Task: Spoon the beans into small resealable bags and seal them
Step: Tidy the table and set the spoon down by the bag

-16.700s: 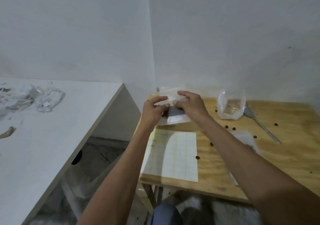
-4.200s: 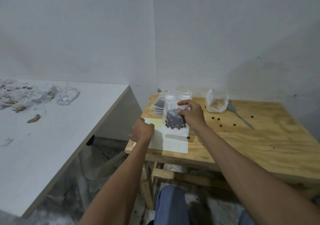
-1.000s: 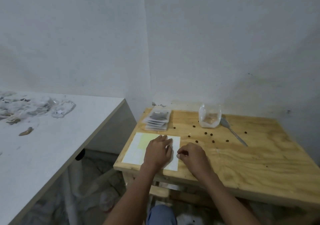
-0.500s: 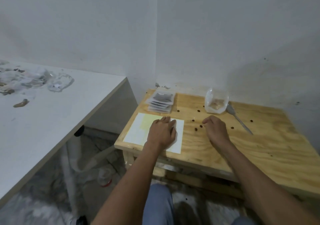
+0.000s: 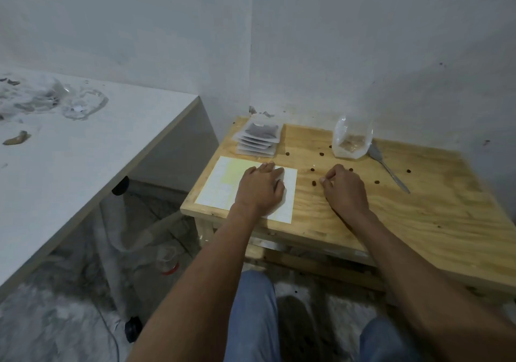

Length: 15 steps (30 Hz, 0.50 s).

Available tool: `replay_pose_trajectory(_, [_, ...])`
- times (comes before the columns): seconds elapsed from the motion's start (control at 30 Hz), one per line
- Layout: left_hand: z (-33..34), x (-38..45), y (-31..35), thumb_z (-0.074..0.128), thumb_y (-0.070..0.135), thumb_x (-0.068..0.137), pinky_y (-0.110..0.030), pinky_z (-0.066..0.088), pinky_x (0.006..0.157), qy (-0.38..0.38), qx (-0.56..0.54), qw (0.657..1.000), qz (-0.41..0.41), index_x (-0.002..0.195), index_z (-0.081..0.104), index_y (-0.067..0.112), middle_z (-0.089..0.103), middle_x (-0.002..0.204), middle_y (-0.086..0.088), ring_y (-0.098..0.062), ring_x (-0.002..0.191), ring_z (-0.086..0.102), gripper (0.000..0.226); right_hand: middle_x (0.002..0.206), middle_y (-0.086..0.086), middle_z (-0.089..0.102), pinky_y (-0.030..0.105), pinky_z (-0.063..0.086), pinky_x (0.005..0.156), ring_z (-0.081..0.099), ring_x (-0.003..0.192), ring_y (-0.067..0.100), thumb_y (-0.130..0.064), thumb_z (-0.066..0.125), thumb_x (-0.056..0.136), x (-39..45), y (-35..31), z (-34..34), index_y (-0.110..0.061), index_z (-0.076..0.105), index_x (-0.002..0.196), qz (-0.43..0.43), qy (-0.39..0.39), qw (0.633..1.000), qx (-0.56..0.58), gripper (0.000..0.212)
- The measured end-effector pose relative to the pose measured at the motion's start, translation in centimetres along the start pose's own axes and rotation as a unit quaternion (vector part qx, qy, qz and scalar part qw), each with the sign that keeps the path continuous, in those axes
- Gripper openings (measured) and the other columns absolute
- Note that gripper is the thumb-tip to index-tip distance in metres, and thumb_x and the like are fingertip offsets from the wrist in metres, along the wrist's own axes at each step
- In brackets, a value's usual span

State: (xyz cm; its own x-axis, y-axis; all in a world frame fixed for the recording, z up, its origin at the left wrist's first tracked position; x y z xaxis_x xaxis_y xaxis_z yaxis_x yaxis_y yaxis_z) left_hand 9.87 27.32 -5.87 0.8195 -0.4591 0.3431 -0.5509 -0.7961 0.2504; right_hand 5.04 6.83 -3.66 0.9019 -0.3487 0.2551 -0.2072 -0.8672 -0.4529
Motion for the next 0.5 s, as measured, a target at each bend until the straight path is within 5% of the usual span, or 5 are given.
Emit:
replay_pose_trajectory(0.1, [-0.24, -0.07, 0.07, 0.038, 0.033, 0.092, -0.039, 0.043, 0.1, 0.0, -0.003, 1.0, -0.003, 0.117, 0.066, 0.015, 0.065, 0.129, -0.008, -0.025, 0.123, 0.058, 0.042, 0.105, 0.01, 0.069, 0.036, 0.051, 0.075, 0.064, 0.095, 0.029, -0.032, 0.064, 0.098, -0.36, 0.41, -0.29, -0.007, 0.064, 0.114, 0.016, 0.019, 1.0, 0.003, 0.03])
replay_pose_trajectory(0.23, [-0.45, -0.14, 0.19, 0.038, 0.033, 0.092, -0.04, 0.041, 0.103, -0.006, -0.008, 1.0, -0.007, 0.119, 0.066, 0.014, 0.064, 0.133, -0.009, -0.025, 0.127, 0.056, 0.044, 0.096, 0.011, 0.07, 0.032, 0.045, 0.07, 0.063, 0.089, 0.027, -0.027, 0.062, 0.099, -0.71, 0.15, 0.06, -0.006, 0.067, 0.101, 0.005, 0.037, 0.999, -0.028, 0.021])
replay_pose_trajectory(0.5, [-0.51, -0.21, 0.15, 0.04, 0.032, 0.093, -0.04, 0.038, 0.108, -0.014, -0.017, 1.0, -0.017, 0.124, 0.066, 0.016, 0.06, 0.142, -0.01, -0.025, 0.134, 0.053, 0.044, 0.09, 0.01, 0.062, 0.036, 0.045, 0.064, 0.061, 0.084, 0.028, -0.033, 0.046, 0.107, -0.2, -0.26, -0.18, -0.001, 0.055, 0.104, 0.058, -0.007, 0.998, 0.012, 0.033])
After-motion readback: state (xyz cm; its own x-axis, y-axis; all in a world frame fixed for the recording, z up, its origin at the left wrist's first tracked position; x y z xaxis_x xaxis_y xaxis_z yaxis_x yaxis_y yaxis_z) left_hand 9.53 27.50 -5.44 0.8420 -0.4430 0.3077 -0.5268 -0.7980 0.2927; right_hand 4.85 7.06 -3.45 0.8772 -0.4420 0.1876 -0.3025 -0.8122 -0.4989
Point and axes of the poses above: each hand's wrist, its own x-axis towards the middle knuckle, its own z-axis out of the palm, y = z × x, the point moved 3 cm from there along x, towards the middle knuckle
